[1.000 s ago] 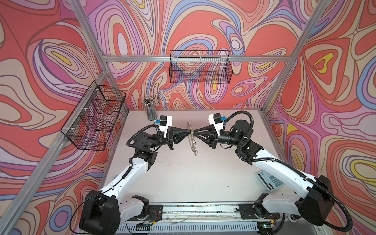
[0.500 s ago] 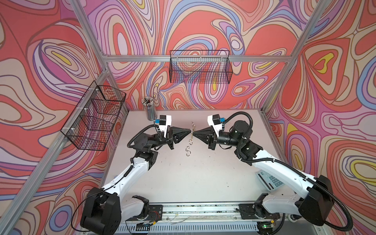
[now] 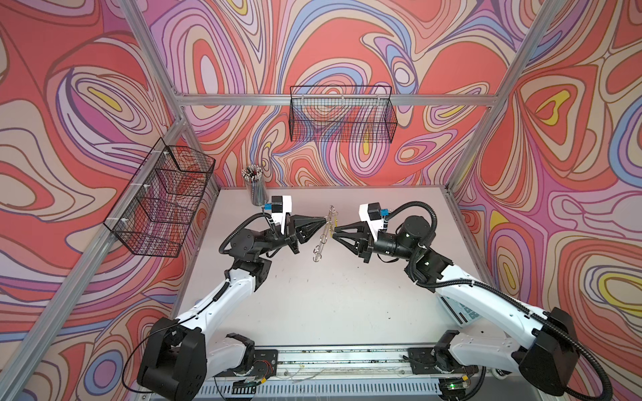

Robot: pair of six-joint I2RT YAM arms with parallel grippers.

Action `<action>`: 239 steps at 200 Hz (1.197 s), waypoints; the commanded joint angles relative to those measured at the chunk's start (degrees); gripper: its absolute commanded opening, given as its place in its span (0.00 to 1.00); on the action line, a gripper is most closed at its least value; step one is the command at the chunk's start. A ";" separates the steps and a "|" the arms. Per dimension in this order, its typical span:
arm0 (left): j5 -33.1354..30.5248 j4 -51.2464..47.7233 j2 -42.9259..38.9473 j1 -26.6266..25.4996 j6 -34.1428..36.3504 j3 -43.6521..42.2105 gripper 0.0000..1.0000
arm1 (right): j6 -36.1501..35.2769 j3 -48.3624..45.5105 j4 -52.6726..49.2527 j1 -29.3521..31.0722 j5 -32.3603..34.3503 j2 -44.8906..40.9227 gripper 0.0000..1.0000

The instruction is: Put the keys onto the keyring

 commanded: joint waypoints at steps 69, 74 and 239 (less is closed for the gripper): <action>-2.81 5.98 -2.00 -1.15 -2.51 -1.22 0.00 | 9.44 3.09 14.97 0.11 -0.36 4.42 0.28; -2.75 6.03 -1.96 -1.23 -2.47 -1.20 0.00 | 9.91 2.98 15.87 0.12 -0.56 4.79 0.28; -3.23 8.47 -1.63 -2.35 -4.32 -1.02 0.00 | 15.70 3.49 24.52 0.11 -3.69 10.26 0.14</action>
